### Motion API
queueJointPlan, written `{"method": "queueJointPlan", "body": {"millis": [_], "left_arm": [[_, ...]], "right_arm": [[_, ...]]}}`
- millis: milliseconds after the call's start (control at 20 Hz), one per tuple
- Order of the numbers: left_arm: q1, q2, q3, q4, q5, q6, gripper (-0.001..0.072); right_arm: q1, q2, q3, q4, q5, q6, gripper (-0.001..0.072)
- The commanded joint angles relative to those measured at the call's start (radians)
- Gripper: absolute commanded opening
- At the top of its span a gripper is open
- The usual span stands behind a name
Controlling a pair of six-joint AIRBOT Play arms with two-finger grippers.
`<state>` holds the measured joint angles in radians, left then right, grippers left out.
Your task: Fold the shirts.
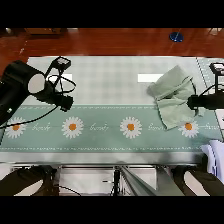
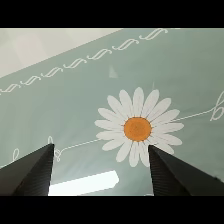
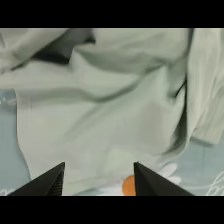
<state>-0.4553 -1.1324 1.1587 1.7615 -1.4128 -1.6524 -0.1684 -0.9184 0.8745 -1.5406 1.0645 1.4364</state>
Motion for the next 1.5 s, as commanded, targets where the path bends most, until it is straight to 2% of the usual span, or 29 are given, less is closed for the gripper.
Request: {"method": "queueJointPlan", "body": {"millis": [0,50,100,450,750,800,850,1000,1150,1350,1400,1450], "left_arm": [[0.0,-0.027,0.0,0.0,0.009,0.0,0.072],[0.0,-0.037,-0.001,0.0,0.008,0.0,0.072],[0.0,-0.046,0.0,0.0,0.006,0.001,0.072],[0.002,-0.059,0.0,0.001,0.059,0.008,0.072],[0.0,-0.059,0.0,-0.005,0.058,0.007,0.072],[0.0,-0.059,0.0,-0.007,0.058,0.007,0.072],[0.0,-0.059,0.0,-0.007,0.058,0.007,0.072],[0.0,-0.059,0.0,-0.007,0.058,0.007,0.072],[0.0,-0.059,0.0,-0.006,0.058,0.008,0.072],[0.0,-0.045,0.006,-0.006,0.05,0.008,0.071],[0.0,-0.035,0.023,-0.006,0.024,0.009,0.0618],[0.0,-0.023,0.048,-0.006,-0.005,0.025,0.0574]], "right_arm": [[0.001,-0.004,0.001,-0.043,-0.163,-0.001,0.0484],[0.001,-0.019,0.001,-0.066,-0.204,-0.001,0.0494],[0.0,-0.044,0.001,-0.084,-0.235,-0.001,0.0587],[0.0,-0.325,0.019,-0.09,-0.423,0.027,0.0593],[0.0,-0.566,0.192,-0.109,-0.438,0.12,0.0568],[0.0,-0.589,0.214,-0.13,-0.436,0.156,0.0523],[0.0,-0.603,0.228,-0.14,-0.435,0.178,0.0432],[0.0,-0.61,0.235,-0.142,-0.422,0.187,0.003],[0.0,-0.58,0.248,-0.142,-0.349,0.179,0.0029],[0.033,-0.385,0.296,-0.084,-0.316,0.042,0.0028],[0.053,-0.319,0.311,-0.028,-0.32,0.029,0.0028],[0.077,-0.261,0.315,0.054,-0.32,0.015,0.0028]]}}
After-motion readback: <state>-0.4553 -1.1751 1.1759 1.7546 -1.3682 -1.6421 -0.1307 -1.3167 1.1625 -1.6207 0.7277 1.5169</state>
